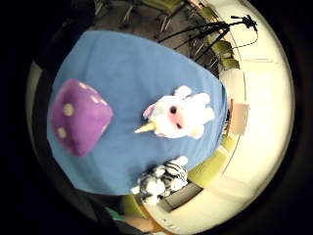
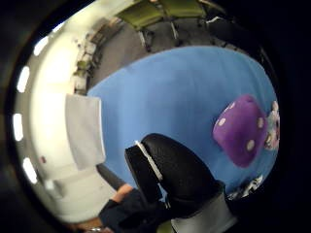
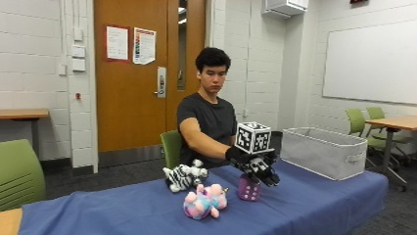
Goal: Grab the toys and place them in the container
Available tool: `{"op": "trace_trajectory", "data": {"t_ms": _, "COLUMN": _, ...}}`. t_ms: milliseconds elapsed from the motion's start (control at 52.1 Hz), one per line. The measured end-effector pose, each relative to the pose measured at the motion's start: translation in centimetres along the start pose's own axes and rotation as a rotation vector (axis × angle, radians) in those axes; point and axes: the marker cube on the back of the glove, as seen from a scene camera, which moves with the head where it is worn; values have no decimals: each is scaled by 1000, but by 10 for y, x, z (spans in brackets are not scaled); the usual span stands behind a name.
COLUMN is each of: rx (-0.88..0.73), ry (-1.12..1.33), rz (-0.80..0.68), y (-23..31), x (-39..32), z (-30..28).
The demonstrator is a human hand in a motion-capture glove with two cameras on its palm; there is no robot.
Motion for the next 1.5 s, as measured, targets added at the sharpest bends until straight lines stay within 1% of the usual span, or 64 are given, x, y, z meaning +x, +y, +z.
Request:
{"op": "trace_trajectory", "data": {"t_ms": 192, "rx": -53, "ry": 12, "rz": 16, "y": 2, "x": 10, "z": 35}}
{"op": "trace_trajectory", "data": {"t_ms": 423, "rx": -152, "ry": 50, "rz": 49, "y": 15, "x": 22, "z": 50}}
{"op": "trace_trajectory", "data": {"t_ms": 634, "rx": -113, "ry": 18, "rz": 74, "y": 17, "x": 29, "z": 51}}
{"op": "trace_trajectory", "data": {"t_ms": 845, "rx": 39, "ry": 49, "rz": 74, "y": 20, "x": 24, "z": 36}}
{"op": "trace_trajectory", "data": {"t_ms": 941, "rx": 66, "ry": 37, "rz": 65, "y": 21, "x": 17, "z": 26}}
{"op": "trace_trajectory", "data": {"t_ms": 1076, "rx": 105, "ry": -7, "rz": 13, "y": 17, "x": -13, "z": -8}}
{"op": "trace_trajectory", "data": {"t_ms": 1210, "rx": 181, "ry": -9, "rz": -80, "y": 8, "x": -64, "z": -69}}
{"op": "trace_trajectory", "data": {"t_ms": 1325, "rx": 262, "ry": 14, "rz": -170, "y": 9, "x": -128, "z": -123}}
{"op": "trace_trajectory", "data": {"t_ms": 1498, "rx": 393, "ry": 92, "rz": -343, "y": 19, "x": -258, "z": -201}}
